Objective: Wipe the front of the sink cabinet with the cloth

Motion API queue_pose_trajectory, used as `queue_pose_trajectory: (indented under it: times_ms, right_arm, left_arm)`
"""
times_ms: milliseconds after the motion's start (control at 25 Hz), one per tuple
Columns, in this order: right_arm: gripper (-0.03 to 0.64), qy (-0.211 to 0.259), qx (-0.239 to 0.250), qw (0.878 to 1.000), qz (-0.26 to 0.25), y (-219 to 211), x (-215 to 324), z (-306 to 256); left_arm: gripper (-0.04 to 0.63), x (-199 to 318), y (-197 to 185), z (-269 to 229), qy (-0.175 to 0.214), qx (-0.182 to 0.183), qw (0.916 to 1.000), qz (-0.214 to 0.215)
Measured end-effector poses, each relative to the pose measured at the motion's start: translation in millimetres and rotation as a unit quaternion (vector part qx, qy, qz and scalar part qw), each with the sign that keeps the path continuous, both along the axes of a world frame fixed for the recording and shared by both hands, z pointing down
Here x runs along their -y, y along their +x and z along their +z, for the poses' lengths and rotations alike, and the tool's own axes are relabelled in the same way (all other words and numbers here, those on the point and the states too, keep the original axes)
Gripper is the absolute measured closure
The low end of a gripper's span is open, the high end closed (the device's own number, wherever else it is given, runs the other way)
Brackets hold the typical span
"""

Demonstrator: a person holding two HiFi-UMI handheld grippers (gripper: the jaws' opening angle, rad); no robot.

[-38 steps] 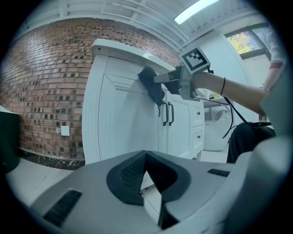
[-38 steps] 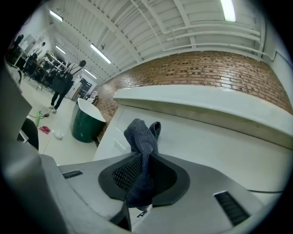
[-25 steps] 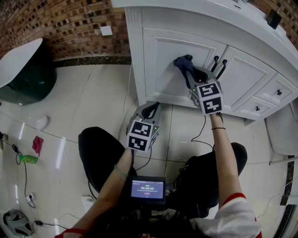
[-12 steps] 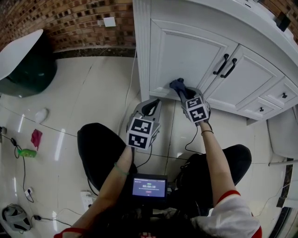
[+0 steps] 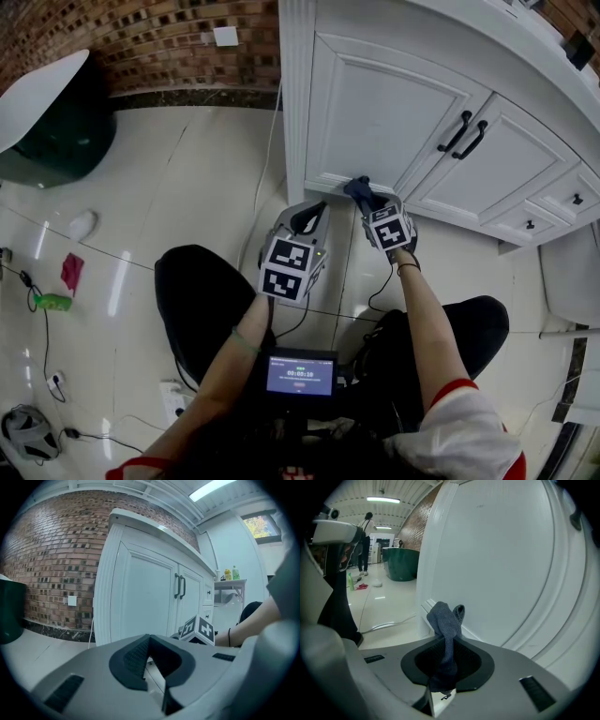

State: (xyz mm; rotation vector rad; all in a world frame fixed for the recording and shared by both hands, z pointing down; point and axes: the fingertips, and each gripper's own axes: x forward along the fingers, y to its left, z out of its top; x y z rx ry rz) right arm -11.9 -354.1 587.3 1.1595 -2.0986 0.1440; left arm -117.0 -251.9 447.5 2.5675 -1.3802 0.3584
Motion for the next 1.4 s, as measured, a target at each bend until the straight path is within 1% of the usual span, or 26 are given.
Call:
queue_pose_trajectory:
  times_ms: [80, 160, 280, 360, 440, 640, 800, 920, 1040, 1120, 1240, 1400]
  right_arm:
    - [0.552, 0.001, 0.002, 1.000, 0.003, 1.3, -2.4, -3.7]
    - [0.552, 0.019, 0.010, 1.000, 0.000, -0.3, -3.9, -24.8]
    - [0.552, 0.062, 0.026, 0.998, -0.007, 0.5, -4.1, -81.1]
    - [0.552, 0.094, 0.035, 0.995, -0.003, 8.6, -4.5, -126.2]
    - [0.552, 0.130, 0.046, 0.990, 0.002, 20.0, -6.4, -175.1]
    - [0.552, 0.210, 0.078, 0.974, 0.014, 53.9, -17.8, -284.1]
    - [0.552, 0.259, 0.086, 0.962, 0.017, 73.2, -27.0, -350.5]
    - [0.552, 0.287, 0.081, 0.954, 0.021, 84.2, -28.8, -386.0]
    - [0.552, 0.303, 0.077, 0.949, 0.031, 94.0, -26.3, -408.0]
    - [0.552, 0.306, 0.076, 0.948, 0.037, 98.3, -24.6, -411.0]
    - [0.552, 0.298, 0.074, 0.951, 0.041, 99.4, -24.4, -398.9]
    - [0.552, 0.279, 0.072, 0.957, 0.042, 97.5, -29.0, -367.6]
  left_arm:
    - [0.575, -0.2, -1.6, 1.4, -0.003, 0.003, 1.0000, 0.000]
    - [0.575, -0.8, -3.2, 0.3, -0.004, 0.003, 1.0000, -0.003]
    - [0.575, -2.5, -1.3, -4.4, 0.000, 0.000, 1.0000, -0.003]
    - [0.575, -4.9, 2.8, -8.9, 0.004, 0.000, 1.0000, 0.000]
    - [0.575, -7.6, 7.7, -12.5, 0.008, 0.001, 1.0000, 0.002]
    - [0.575, -15.6, 18.8, -21.2, 0.011, 0.002, 0.9999, 0.010]
    - [0.575, -19.9, 28.1, -37.7, 0.024, -0.004, 0.9996, 0.017]
    - [0.575, -23.4, 36.1, -54.0, 0.039, -0.010, 0.9990, 0.021]
    - [0.575, -29.2, 45.9, -67.2, 0.055, -0.013, 0.9980, 0.028]
    - [0.575, -33.9, 51.6, -71.8, 0.063, -0.009, 0.9974, 0.035]
    - [0.575, -38.0, 55.2, -75.8, 0.064, -0.007, 0.9972, 0.038]
    - [0.575, -42.7, 59.2, -81.1, 0.059, -0.022, 0.9971, 0.043]
